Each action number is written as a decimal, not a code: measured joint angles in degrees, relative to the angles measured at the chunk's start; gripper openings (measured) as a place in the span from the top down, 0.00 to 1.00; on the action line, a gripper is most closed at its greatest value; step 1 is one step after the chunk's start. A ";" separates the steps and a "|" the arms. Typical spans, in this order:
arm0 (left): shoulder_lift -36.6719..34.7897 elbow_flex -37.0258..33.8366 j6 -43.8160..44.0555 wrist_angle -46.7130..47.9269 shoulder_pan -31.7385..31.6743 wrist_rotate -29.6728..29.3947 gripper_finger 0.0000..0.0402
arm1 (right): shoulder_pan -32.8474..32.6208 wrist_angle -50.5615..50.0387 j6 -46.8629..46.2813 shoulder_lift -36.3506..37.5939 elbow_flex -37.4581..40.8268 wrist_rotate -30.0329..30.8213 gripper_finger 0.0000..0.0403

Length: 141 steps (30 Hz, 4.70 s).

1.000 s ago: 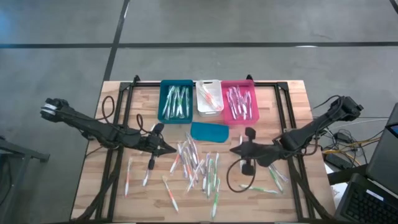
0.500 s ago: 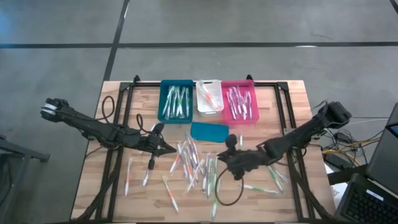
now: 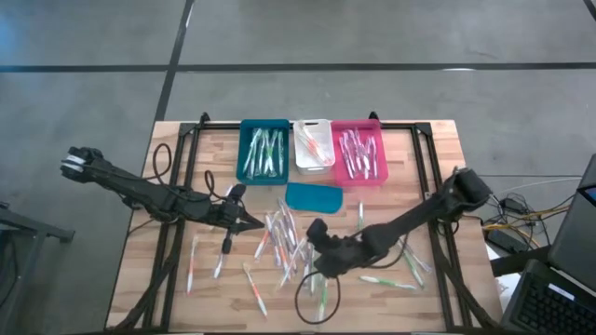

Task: Pick & Place Toothbrushes
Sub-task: Put the purple toothbrush into the pink bin

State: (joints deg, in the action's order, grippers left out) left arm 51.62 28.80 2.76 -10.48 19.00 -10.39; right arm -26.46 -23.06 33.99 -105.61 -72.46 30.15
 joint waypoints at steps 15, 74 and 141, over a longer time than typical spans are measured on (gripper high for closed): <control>0.02 0.00 0.59 0.42 0.00 0.02 0.95 | -0.02 -3.43 4.93 -11.18 -6.70 -0.79 0.55; 0.02 0.00 0.66 0.77 -0.01 0.07 0.95 | 2.27 3.74 -4.42 -14.71 -4.03 -11.72 0.72; -0.02 -0.04 0.66 1.32 -0.02 0.04 0.95 | 5.93 -53.99 2.47 4.36 -11.79 8.95 0.97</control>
State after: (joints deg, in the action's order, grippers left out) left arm 51.59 28.75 3.42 -9.16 18.98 -10.35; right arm -20.52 -77.06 36.46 -101.25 -84.25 39.10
